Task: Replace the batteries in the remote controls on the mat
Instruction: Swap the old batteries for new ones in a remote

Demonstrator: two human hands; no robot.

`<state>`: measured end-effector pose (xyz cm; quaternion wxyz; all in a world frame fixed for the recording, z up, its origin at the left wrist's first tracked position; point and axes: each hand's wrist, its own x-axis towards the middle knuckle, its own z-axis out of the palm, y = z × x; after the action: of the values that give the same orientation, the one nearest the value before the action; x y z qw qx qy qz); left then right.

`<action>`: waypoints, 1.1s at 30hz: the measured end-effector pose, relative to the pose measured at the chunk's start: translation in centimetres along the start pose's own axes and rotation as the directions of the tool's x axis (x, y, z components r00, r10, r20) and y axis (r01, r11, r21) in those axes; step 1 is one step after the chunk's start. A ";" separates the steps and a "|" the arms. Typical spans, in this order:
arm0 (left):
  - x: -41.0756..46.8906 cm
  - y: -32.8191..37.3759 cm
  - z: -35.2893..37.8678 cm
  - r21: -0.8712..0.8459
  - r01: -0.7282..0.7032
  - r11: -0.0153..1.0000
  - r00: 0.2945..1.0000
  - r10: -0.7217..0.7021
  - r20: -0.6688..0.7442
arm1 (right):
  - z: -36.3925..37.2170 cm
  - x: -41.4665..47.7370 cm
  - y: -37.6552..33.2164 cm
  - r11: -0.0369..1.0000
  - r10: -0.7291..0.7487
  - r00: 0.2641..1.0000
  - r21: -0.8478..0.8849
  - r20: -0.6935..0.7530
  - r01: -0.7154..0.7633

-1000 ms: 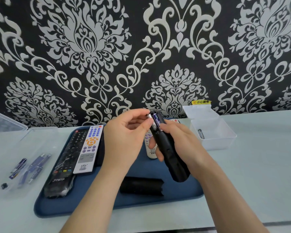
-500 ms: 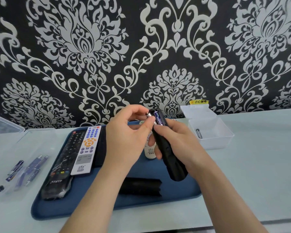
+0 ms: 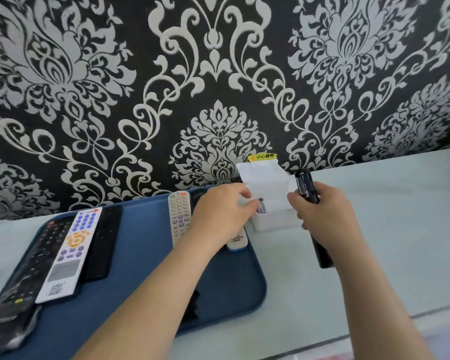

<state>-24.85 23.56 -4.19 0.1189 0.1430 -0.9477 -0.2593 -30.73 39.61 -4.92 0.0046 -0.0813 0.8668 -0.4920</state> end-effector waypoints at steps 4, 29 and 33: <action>0.6 0.0 0.5 -0.062 0.010 0.998 1.000 -0.011 -0.015 | 0.2 0.4 0.6 0.988 0.035 0.999 -0.152 -0.003 -0.035; 5.5 2.6 0.2 0.414 -0.509 0.755 0.856 0.390 0.340 | 0.9 -0.2 1.7 0.999 0.003 0.980 0.036 -0.198 0.004; 4.3 2.4 -0.7 0.093 -0.339 0.936 0.930 0.317 0.188 | 1.7 -0.3 1.6 0.999 -0.019 0.970 0.030 -0.244 0.027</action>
<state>-29.20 23.80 -1.72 0.0704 -0.0331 -0.9792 -0.1877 -30.54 39.06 -7.20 -0.1063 -0.0302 0.8515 -0.5126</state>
